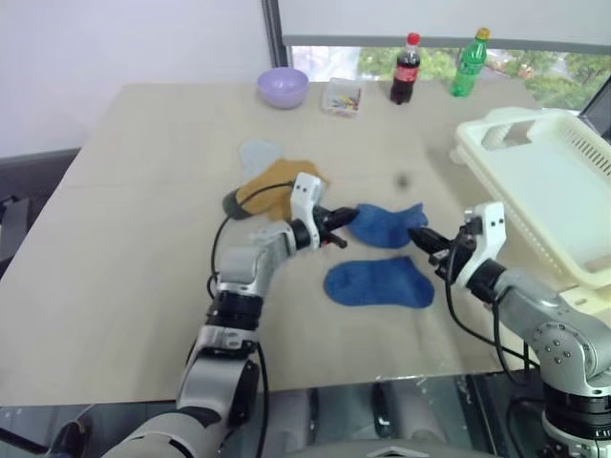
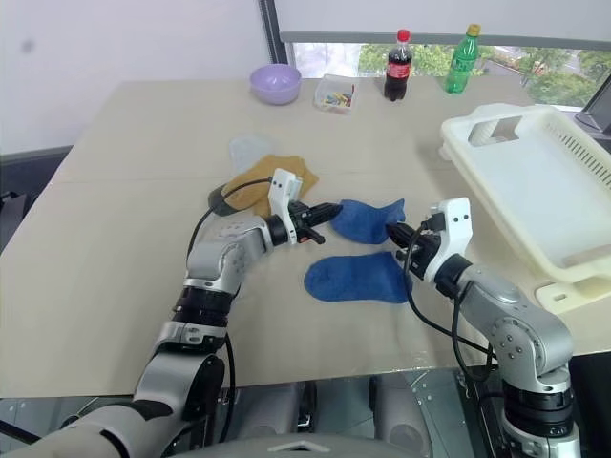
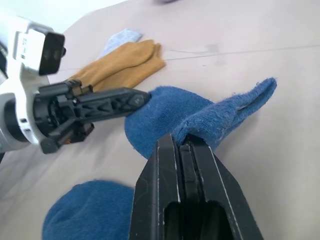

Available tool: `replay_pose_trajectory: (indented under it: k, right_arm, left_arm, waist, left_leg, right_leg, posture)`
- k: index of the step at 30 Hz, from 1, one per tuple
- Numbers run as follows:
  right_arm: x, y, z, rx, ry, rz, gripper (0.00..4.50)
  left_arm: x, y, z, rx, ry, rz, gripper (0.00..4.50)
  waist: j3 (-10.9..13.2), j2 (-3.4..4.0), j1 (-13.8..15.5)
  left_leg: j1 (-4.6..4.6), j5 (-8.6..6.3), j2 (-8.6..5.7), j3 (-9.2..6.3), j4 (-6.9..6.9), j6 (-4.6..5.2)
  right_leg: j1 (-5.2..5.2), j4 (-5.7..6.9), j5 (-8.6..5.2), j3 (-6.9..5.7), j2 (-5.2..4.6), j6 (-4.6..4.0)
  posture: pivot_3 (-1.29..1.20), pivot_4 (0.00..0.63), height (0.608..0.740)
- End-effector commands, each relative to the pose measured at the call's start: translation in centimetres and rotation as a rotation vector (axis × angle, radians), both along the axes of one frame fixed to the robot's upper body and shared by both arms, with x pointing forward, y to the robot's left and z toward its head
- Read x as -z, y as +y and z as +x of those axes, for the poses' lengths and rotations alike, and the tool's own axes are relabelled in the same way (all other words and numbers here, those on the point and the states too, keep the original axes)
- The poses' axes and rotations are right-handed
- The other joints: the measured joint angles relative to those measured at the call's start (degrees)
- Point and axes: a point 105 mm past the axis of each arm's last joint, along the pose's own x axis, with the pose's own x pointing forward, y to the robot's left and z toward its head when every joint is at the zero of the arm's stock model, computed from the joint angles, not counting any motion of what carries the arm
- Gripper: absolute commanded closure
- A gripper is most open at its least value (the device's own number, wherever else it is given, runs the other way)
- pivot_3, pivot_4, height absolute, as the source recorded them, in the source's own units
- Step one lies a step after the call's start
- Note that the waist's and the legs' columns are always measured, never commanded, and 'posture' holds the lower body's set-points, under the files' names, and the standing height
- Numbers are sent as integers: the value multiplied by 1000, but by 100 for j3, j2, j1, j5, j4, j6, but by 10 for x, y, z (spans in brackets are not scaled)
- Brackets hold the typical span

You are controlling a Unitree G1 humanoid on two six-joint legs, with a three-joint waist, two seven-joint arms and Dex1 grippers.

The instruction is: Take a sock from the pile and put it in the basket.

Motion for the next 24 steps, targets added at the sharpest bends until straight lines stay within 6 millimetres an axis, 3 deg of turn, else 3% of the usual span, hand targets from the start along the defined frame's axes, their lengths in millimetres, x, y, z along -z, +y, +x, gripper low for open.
replay_pose_trajectory:
  k: [1, 10, 17, 24]
  right_arm:
    - [-16, 5, -16, -58, -60, -11, 4500]
    - [0, -9, -43, -42, 25, -35, 4500]
    - [3, -11, -50, -58, 57, -43, 4500]
    - [11, -21, -62, -43, 118, -78, 4500]
  left_arm:
    - [-26, 14, -21, -14, -106, -11, 4489]
    - [-23, 29, -90, -74, -147, -4, 4489]
    - [-10, 21, -117, -61, -84, -51, 4489]
    - [12, 17, -122, -92, -13, -61, 4489]
  waist:
    - [0, 0, -3]
    - [1, -2, 6]
    - [1, -2, 4]
    - [2, -2, 22]
  left_leg:
    - [0, 0, 0, 0, 0, 0]
    - [3, -1, 15, 3, -14, -1]
    - [20, 0, 7, -2, -1, -1]
    - [7, 0, 3, -4, -6, -1]
  right_leg:
    - [0, 0, 0, 0, 0, 0]
    - [0, -10, -14, 3, -6, -21]
    - [14, -3, -26, 4, -1, -2]
    - [10, -15, -28, 4, 2, -3]
  posture:
    - [0, 150, 740]
    - [0, 150, 740]
    - [0, 150, 740]
    - [0, 150, 740]
